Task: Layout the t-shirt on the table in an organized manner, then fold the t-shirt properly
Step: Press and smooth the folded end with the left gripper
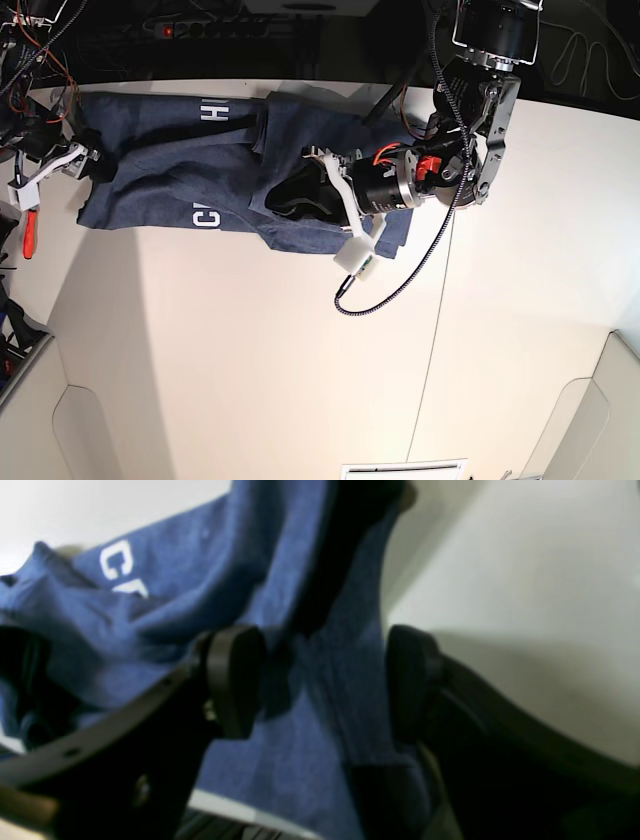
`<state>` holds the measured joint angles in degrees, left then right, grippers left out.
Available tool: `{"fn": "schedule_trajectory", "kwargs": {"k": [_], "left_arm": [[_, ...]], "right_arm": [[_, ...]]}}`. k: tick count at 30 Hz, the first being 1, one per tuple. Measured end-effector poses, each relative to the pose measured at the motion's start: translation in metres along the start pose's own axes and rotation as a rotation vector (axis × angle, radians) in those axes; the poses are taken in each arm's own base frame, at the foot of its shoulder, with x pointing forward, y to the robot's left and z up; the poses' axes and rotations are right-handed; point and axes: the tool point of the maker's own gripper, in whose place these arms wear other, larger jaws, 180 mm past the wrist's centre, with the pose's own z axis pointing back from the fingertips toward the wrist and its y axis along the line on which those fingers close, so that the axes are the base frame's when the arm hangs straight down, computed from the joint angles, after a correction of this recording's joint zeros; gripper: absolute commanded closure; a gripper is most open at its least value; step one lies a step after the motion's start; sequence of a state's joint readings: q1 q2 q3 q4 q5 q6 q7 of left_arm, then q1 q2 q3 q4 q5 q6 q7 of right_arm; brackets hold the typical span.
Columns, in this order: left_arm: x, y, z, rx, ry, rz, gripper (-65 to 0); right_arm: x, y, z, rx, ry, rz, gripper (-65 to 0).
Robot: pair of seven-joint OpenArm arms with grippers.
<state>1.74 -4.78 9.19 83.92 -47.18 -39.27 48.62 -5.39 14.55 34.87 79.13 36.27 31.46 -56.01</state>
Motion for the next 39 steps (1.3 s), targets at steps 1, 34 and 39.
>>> {"fn": "schedule_trajectory", "kwargs": {"k": [1,34,39], "left_arm": [[0.0,0.0,0.0,0.0,0.0,0.0,-15.0],[0.001,-0.001,0.0,-0.004,-0.005,0.004,-15.0],[0.028,0.003,0.016,-0.006,-0.114,0.039,-15.0]], "right_arm": [[0.001,0.001,0.0,0.002,-0.007,-0.002,-38.8],[-0.02,0.013,-0.016,0.077,0.056,-0.062,0.0],[-0.013,0.022,-0.016,0.129,0.023,-0.094,0.0]]}}
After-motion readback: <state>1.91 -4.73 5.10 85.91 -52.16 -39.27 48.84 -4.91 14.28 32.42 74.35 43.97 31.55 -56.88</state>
